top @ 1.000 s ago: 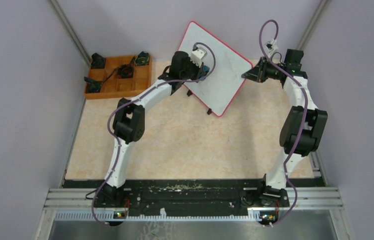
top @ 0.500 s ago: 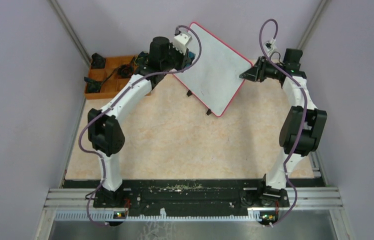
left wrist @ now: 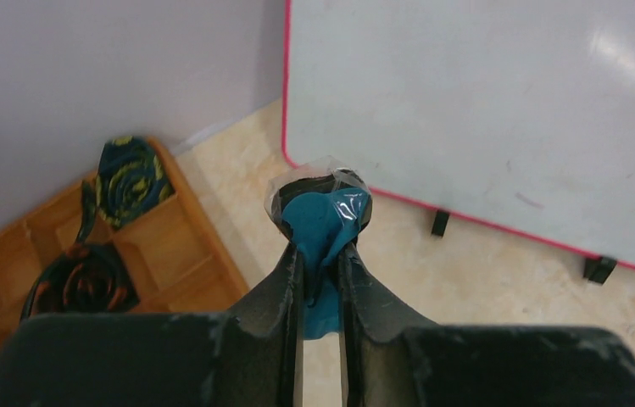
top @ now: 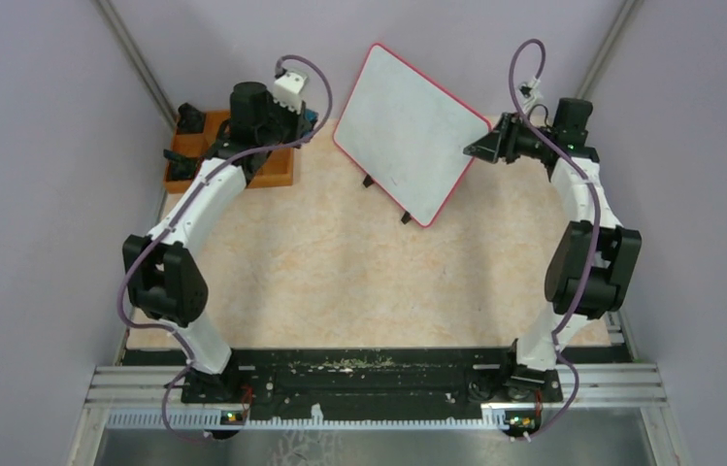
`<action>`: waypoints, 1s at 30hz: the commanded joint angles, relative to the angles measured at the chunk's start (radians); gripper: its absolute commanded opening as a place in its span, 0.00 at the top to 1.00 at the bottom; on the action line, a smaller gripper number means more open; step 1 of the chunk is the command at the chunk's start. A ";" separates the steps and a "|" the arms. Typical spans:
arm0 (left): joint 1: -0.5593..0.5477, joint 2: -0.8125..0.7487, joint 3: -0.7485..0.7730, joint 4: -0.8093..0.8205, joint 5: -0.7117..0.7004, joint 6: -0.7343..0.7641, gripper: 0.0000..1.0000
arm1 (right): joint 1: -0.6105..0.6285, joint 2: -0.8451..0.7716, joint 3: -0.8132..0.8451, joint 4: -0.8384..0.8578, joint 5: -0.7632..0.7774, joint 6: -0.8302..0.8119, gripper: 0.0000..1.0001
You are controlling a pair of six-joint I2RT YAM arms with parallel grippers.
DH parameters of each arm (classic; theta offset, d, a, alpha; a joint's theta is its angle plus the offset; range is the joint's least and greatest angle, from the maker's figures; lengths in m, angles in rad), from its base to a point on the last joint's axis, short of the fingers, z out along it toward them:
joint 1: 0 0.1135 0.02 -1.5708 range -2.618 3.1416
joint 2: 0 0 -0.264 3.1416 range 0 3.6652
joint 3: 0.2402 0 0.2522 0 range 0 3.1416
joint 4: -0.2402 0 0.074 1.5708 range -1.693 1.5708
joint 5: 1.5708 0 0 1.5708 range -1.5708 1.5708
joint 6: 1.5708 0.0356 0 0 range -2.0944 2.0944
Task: Erase the whiteboard
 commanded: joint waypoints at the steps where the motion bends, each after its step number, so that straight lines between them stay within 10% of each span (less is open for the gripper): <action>1: 0.079 -0.127 -0.104 0.022 0.028 -0.008 0.91 | -0.047 -0.167 -0.063 0.122 0.071 0.099 0.41; 20: 0.203 -0.492 -0.638 -0.018 0.286 -0.012 0.93 | -0.154 -0.724 -0.644 0.131 0.693 0.229 0.40; 30: 0.003 -0.467 -0.777 -0.134 0.358 0.148 0.91 | -0.022 -0.886 -0.868 0.120 0.915 0.279 0.40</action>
